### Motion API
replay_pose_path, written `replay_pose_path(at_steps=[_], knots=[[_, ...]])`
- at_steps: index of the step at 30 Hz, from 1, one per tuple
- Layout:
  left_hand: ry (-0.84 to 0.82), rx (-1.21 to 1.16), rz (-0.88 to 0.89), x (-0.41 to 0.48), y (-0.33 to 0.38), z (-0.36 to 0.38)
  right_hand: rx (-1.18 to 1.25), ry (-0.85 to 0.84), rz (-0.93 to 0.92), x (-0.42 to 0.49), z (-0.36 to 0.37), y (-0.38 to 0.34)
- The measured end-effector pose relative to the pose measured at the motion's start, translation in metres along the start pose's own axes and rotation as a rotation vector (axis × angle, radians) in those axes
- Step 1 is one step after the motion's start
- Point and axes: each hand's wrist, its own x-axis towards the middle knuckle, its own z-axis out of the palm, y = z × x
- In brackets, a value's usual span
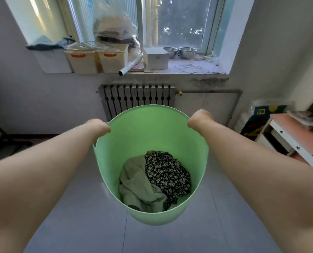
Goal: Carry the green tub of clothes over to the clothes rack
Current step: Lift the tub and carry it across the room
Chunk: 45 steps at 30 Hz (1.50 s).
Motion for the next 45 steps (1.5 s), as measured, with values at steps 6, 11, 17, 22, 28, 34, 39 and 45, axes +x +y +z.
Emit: replay_pose_path(at_steps=[6, 11, 17, 22, 28, 34, 39, 45], knots=[[0.014, -0.121, -0.183, 0.095, -0.024, -0.031, -0.024, -0.043, -0.171, 0.105, 0.033, -0.113], [0.077, -0.187, -0.382, 0.169, -0.047, -0.054, -0.03, -0.124, -0.353, 0.187, 0.071, -0.22], [0.142, -0.22, -0.619, 0.215, -0.083, -0.081, -0.115, -0.217, -0.608, 0.238, 0.118, -0.349], [0.196, -0.307, -0.771, 0.244, -0.141, -0.097, -0.085, -0.304, -0.766, 0.242, 0.167, -0.454], [0.245, -0.351, -0.883, 0.294, -0.229, -0.121, -0.06, -0.336, -0.877, 0.23, 0.238, -0.563], [0.312, -0.514, -0.896, 0.366, -0.329, -0.174, -0.116, -0.365, -0.898, 0.226, 0.302, -0.688], [0.341, -0.441, -0.911, 0.421, -0.389, -0.214, -0.206, -0.376, -0.928, 0.229, 0.347, -0.781], [0.401, -0.593, -0.983, 0.493, -0.447, -0.233, -0.223, -0.402, -0.965, 0.245, 0.406, -0.883]])
